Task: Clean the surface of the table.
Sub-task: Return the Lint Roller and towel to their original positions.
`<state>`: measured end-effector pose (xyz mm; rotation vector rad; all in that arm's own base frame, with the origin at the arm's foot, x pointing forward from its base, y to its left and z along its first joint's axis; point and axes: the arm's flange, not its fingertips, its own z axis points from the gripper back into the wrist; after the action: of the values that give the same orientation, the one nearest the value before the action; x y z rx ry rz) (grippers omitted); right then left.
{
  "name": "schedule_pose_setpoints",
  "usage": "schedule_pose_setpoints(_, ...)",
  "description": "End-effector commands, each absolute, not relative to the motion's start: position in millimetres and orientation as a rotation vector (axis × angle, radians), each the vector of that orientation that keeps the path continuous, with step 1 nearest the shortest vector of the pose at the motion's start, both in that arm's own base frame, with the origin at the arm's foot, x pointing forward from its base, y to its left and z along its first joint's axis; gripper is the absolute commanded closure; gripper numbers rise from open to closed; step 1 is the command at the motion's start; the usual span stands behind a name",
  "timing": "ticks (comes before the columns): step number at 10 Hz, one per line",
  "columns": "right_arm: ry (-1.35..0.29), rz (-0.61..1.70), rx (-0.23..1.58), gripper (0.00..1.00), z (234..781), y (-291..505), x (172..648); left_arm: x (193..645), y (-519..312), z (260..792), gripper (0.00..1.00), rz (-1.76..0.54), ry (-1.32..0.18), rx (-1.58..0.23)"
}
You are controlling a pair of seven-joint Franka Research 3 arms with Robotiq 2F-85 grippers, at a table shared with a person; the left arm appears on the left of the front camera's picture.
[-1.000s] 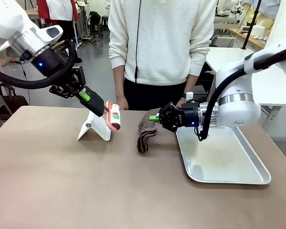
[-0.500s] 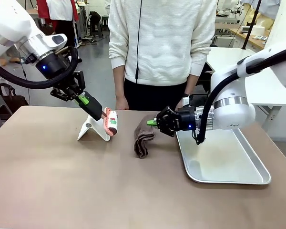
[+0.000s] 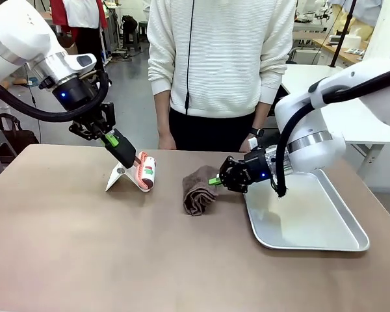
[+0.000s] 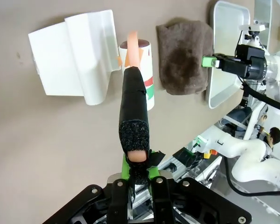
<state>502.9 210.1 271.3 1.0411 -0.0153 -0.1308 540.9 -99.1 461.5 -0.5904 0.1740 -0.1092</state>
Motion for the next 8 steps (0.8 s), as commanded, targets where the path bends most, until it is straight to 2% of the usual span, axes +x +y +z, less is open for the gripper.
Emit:
schedule_pose_setpoints(1,0.051,-0.133,1.034,0.97,269.3,220.8,514.1,552.9,-98.7,457.6,0.84,-0.139,0.151,-0.574)
schedule_pose_setpoints(6,0.107,-0.132,1.055,0.97,260.3,227.1,522.2,587.6,-97.6,448.4,0.84,-0.093,0.172,-0.575)
schedule_pose_setpoints(8,0.109,-0.13,1.055,0.97,260.5,227.6,522.5,588.2,-97.1,448.2,0.84,-0.099,0.177,-0.582)
